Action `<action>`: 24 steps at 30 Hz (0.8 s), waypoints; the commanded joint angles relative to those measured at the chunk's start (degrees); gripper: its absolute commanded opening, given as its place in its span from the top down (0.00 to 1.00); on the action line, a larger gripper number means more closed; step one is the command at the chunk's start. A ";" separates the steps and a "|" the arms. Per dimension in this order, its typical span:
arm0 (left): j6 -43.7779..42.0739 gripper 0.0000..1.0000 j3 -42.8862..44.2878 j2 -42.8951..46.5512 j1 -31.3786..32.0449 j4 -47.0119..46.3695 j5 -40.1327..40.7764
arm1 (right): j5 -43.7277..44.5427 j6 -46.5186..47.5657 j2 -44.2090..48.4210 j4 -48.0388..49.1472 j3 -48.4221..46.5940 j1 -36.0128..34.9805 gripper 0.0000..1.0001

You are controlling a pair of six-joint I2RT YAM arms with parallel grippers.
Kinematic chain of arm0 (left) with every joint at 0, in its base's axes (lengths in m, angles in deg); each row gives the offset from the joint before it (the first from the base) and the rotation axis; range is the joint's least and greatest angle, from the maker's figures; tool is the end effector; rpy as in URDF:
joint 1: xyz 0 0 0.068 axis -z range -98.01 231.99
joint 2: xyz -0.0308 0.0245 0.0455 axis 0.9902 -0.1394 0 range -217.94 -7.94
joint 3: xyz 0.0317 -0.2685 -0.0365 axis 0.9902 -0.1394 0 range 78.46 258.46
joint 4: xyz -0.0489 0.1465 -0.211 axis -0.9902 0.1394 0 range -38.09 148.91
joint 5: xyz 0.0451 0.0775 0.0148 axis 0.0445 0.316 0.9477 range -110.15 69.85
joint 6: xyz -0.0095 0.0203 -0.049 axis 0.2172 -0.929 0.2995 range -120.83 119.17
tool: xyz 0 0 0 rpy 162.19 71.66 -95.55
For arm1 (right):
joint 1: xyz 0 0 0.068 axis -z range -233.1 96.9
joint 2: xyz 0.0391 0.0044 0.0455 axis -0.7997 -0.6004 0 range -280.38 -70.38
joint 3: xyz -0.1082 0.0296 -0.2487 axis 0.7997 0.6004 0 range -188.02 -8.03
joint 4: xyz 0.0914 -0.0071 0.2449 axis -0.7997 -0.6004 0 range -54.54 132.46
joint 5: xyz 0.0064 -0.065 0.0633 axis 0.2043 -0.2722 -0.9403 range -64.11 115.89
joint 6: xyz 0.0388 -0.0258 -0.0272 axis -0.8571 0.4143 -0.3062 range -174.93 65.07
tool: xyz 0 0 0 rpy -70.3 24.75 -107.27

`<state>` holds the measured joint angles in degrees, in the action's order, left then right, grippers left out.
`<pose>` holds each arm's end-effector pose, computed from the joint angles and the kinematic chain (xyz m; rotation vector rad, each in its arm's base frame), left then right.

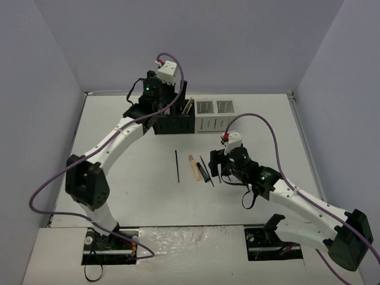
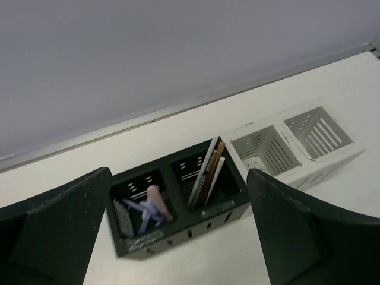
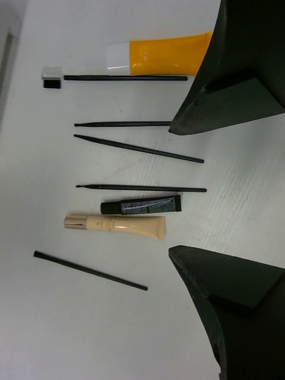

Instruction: Organize the makeup

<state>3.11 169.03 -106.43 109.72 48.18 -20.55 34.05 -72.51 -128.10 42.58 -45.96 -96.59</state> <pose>0.3709 -0.1952 0.3923 0.3478 1.6244 -0.4269 0.1723 0.1565 0.2734 -0.3419 1.9235 0.5788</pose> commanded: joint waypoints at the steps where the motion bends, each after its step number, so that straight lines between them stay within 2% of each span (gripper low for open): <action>1: 4.19 0.03 -3.82 18.89 -0.66 13.80 8.61 | 1.32 -3.13 -4.27 0.93 -1.29 0.84 0.35; 5: 6.52 0.03 -10.47 28.71 -1.19 23.85 11.31 | 1.42 -4.19 -7.16 0.98 -0.97 2.44 0.43; 11: 11.33 0.03 -28.12 45.11 -1.37 31.81 10.46 | 0.44 -5.67 -10.40 0.90 -1.27 6.06 0.46; 17: 14.16 0.03 -35.99 54.07 -1.45 36.64 10.73 | 0.78 -6.23 -11.40 0.27 -1.62 8.12 0.46; 24: 16.13 0.03 -40.45 58.31 -1.37 37.38 11.73 | -0.17 -5.65 -17.01 -1.92 -5.70 8.42 0.51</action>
<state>16.72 128.01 -50.09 108.38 87.14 -10.33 33.90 -77.68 -142.19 41.05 -47.08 -88.32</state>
